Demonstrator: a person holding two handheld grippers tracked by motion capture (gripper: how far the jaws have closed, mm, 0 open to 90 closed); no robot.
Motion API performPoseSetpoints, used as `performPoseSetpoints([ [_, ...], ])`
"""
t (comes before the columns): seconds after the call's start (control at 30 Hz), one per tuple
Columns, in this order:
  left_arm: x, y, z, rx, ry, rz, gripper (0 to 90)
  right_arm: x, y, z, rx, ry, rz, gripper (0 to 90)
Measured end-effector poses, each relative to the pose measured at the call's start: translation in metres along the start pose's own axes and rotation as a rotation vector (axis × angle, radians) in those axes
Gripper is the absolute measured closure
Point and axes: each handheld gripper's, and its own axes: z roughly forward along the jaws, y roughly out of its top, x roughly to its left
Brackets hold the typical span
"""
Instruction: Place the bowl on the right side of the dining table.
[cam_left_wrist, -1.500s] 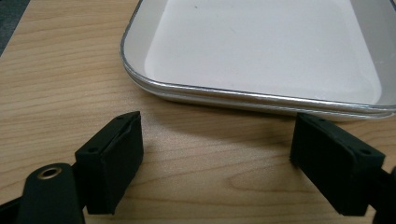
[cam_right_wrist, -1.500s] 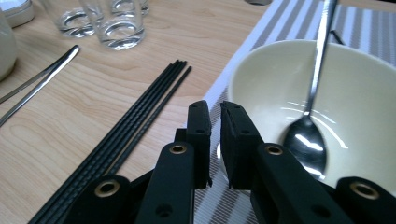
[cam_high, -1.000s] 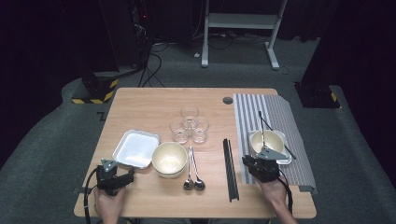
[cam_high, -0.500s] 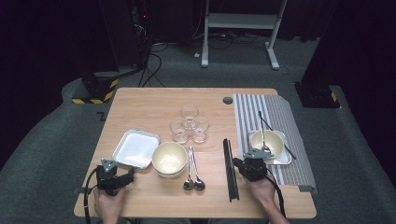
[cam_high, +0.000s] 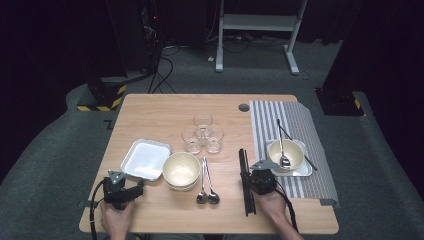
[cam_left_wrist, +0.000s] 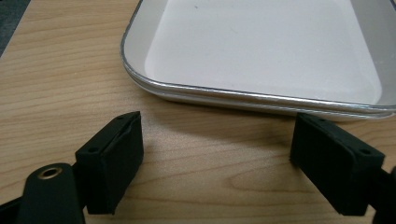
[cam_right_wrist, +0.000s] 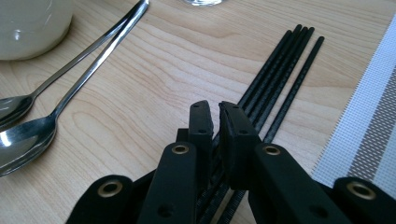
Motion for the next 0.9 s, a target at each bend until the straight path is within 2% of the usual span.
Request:
performPoseSetpoints([
  [0.43, 0.0001, 0.0000, 0.0000, 0.000, 0.000, 0.000, 17.4, 0.0009, -0.0001, 0.0064, 0.041, -0.001, 0.002, 81.3],
  [0.9, 0.0002, 0.0000, -0.0001, 0.001, -0.001, -0.002, 17.4, 0.0063, 0.0002, 0.0098, 0.058, 0.012, 0.000, 79.3],
])
